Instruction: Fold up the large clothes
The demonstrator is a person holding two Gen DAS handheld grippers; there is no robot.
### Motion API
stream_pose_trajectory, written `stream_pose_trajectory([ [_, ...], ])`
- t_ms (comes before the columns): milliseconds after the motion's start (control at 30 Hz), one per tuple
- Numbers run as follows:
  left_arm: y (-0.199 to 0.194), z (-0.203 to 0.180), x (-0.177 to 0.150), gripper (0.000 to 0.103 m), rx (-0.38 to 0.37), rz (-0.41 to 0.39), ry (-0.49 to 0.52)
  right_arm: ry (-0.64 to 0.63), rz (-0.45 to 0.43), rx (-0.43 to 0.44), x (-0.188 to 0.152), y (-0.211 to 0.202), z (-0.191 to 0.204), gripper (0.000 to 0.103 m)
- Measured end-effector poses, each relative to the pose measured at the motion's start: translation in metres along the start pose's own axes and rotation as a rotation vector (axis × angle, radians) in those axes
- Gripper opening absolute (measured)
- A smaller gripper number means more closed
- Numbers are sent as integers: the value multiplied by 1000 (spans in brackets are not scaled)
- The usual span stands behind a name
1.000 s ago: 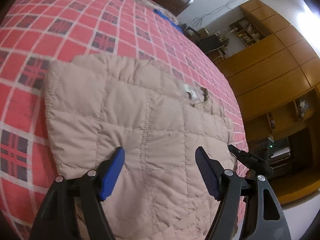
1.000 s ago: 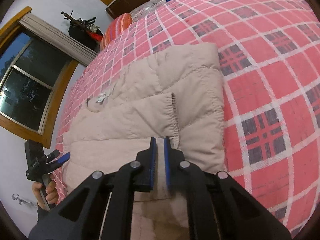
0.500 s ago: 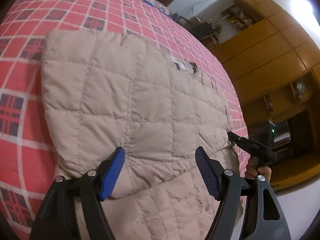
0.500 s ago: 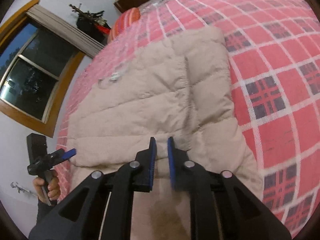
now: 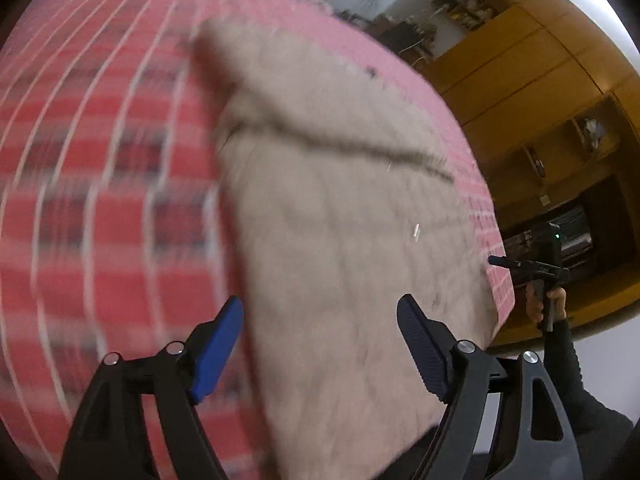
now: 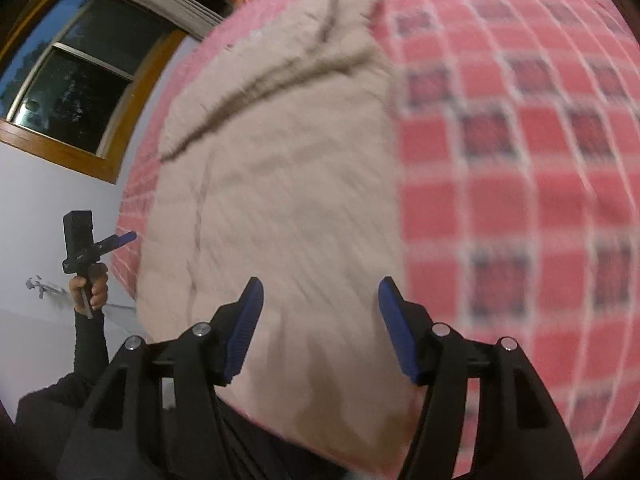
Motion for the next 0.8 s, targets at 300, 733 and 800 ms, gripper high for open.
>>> stream_pose_trajectory([
  [300, -10, 16, -67, 80, -25, 49, -78, 67, 55, 23, -59, -23, -23, 61],
  [733, -14, -17, -99, 80, -106, 119, -83, 90, 65, 122, -86, -20, -9, 61],
  [800, -6, -22, -101, 80, -110, 115, -95, 90, 61, 136, -88, -21, -6, 61],
])
Point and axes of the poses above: each gripper's, at about its wrist camera, not at the fingertips, and y roughly the way its jaws point, z to its left, x to its top, the point moved 9 cm from there along y, roughly the way its jaws point, and after that the axes turned 13 degrees about -z, right-handed, at the moved point
